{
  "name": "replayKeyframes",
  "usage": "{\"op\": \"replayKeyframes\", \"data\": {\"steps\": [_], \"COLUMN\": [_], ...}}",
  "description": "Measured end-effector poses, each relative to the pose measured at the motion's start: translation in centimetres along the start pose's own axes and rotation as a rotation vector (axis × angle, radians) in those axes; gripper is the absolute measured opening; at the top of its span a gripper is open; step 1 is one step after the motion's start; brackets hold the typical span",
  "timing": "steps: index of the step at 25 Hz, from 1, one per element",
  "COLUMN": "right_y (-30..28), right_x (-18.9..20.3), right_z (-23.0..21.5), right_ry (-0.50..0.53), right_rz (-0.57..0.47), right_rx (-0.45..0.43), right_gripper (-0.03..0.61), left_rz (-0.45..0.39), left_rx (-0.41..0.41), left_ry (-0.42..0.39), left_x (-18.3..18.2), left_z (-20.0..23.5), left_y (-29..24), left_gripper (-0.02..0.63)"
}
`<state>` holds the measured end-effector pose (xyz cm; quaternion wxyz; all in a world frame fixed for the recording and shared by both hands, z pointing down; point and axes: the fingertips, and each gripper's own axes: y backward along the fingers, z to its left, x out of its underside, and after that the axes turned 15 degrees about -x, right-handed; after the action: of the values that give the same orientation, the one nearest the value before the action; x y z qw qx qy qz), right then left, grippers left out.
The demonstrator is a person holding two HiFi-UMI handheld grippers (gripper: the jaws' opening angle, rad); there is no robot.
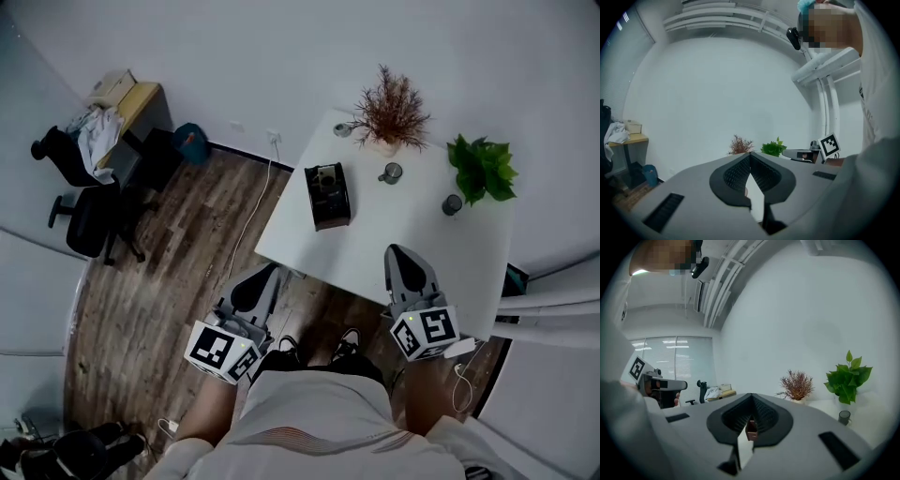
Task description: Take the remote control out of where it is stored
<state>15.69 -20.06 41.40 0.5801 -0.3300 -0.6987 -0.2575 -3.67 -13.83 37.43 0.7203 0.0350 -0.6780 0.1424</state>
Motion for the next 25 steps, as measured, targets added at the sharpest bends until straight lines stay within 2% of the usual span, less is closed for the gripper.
{"op": "replayKeyframes", "data": {"steps": [3, 7, 14, 16, 17, 25], "right_y": [-0.6, -1.8, -7.0, -9.0, -9.9, -16.4], "right_x": [0.7, 1.4, 2.6, 3.3, 3.8, 8.9], "right_z": [0.0, -0.4, -0.6, -0.8, -1.0, -4.7], "right_ry": [0.004, 0.015, 0.059, 0.063, 0.063, 0.051], "right_rz": [0.006, 0.049, 0.137, 0.168, 0.183, 0.308], "right_rx": [0.002, 0.047, 0.102, 0.107, 0.110, 0.149], "right_gripper": [0.012, 0.014, 0.023, 0.109, 0.130, 0.208], "left_rz": [0.012, -0.003, -0.005, 0.003, 0.009, 0.050], "left_rx": [-0.003, 0.037, 0.046, 0.035, 0.030, -0.002], "left_ry": [0.006, 0.015, 0.048, 0.057, 0.064, 0.133], "left_x": [0.3, 0.3, 0.7, 1.2, 1.4, 2.9], "left_z": [0.2, 0.5, 4.7, 6.0, 6.5, 9.7], "left_y": [-1.0, -2.2, -3.2, -3.2, -3.1, -2.6], "left_gripper": [0.009, 0.009, 0.009, 0.009, 0.009, 0.009]}}
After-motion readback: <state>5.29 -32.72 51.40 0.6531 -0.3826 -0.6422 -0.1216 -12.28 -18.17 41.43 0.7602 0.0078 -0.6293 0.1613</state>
